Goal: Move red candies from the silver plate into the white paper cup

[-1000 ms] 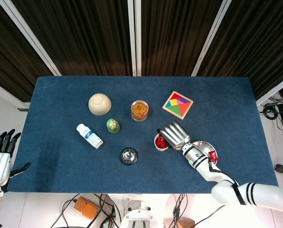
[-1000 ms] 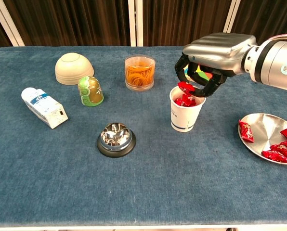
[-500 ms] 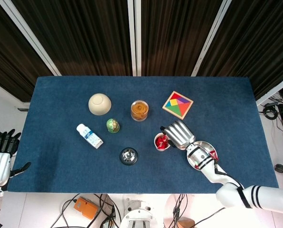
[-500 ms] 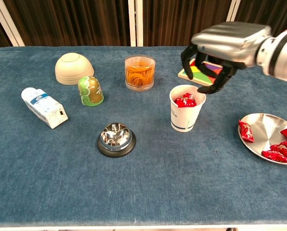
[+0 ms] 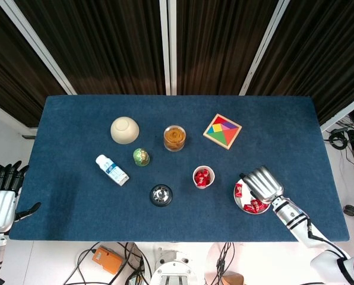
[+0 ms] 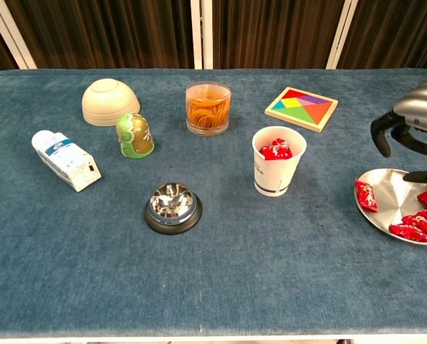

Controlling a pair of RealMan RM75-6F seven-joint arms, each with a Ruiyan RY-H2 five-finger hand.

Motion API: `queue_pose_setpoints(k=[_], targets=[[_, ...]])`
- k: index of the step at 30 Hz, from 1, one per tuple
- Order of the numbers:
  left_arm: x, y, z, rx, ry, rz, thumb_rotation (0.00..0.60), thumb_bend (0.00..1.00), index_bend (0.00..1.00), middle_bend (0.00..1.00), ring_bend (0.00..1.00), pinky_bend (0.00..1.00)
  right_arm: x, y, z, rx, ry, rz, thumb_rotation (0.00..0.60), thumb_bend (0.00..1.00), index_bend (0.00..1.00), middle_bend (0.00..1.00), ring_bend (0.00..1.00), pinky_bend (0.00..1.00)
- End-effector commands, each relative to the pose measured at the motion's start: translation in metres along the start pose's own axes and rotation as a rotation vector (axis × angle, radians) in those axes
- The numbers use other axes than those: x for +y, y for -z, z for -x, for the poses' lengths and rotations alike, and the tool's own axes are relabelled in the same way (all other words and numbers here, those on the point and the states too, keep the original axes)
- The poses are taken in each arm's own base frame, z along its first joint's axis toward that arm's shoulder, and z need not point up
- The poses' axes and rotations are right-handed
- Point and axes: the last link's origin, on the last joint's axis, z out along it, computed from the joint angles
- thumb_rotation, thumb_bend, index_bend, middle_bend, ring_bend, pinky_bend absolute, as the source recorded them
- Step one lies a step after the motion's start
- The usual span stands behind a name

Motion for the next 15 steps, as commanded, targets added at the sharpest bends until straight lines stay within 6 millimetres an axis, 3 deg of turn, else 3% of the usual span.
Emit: queue_pose_setpoints(k=[1, 15], targets=[[0.000, 0.001, 0.000, 0.000, -0.001, -0.002, 0.600, 0.00, 0.09, 0.01, 0.00, 0.00, -0.002, -0.004, 0.015, -0.021, 0.055, -0.021, 0.600, 0.35, 0.54, 0.83, 1.00, 1.00], [-0.001, 0.004, -0.001, -0.005, -0.002, -0.016, 0.600, 0.00, 0.09, 0.01, 0.00, 0.00, -0.019, -0.022, 0.026, 0.000, 0.082, -0.098, 0.600, 0.35, 0.54, 0.83, 1.00, 1.00]])
